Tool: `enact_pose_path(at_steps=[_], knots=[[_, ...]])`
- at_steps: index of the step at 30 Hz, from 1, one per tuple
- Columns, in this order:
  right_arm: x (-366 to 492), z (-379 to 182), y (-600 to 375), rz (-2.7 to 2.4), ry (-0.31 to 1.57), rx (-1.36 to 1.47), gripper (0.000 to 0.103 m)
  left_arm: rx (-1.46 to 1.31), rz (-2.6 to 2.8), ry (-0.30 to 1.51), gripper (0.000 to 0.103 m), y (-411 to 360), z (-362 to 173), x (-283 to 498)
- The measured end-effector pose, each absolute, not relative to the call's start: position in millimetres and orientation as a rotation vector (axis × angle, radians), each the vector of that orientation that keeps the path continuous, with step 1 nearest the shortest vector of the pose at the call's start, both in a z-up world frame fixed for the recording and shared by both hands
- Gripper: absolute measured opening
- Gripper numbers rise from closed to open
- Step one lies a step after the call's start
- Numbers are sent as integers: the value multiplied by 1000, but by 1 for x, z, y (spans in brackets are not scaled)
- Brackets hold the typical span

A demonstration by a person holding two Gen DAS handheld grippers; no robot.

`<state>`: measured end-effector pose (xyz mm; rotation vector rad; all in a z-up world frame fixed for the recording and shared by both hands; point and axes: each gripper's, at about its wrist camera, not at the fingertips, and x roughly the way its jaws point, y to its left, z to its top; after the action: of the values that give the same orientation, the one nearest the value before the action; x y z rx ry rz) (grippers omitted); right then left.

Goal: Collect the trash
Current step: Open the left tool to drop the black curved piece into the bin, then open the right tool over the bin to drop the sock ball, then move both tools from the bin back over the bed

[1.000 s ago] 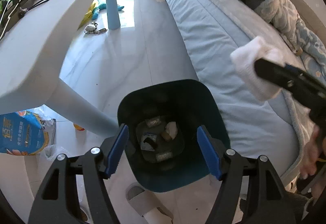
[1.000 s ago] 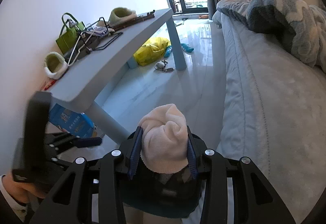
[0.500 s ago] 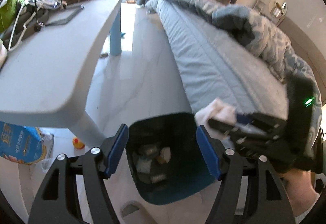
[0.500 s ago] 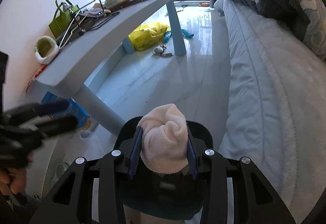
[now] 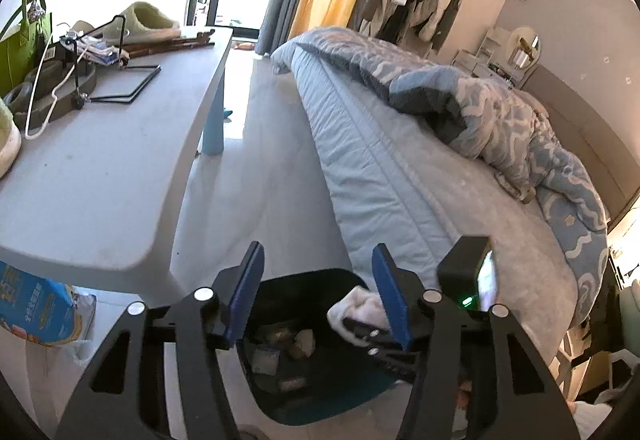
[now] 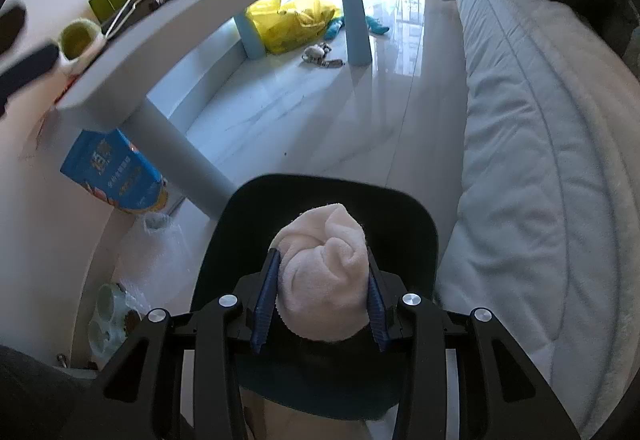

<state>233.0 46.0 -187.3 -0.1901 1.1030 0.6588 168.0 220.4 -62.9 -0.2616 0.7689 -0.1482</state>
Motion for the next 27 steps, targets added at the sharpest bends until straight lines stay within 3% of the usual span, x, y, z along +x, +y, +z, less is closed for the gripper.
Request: enact_pose_path(at_steps=[6,9,12,27], knots=[[228,-199,48,648,1123,-243,42,-271,-155,743,55,218,-55,168],[225,-204,48,650,1147,-256,56,-275,-159,727,55,217,-50,166],[222,-202,48,640,1140,-291,61,-270,-156,716,56,215,-46,165],[221,-143,9,656,982,-199,62,-240,-202,676,56,178,-27,170]])
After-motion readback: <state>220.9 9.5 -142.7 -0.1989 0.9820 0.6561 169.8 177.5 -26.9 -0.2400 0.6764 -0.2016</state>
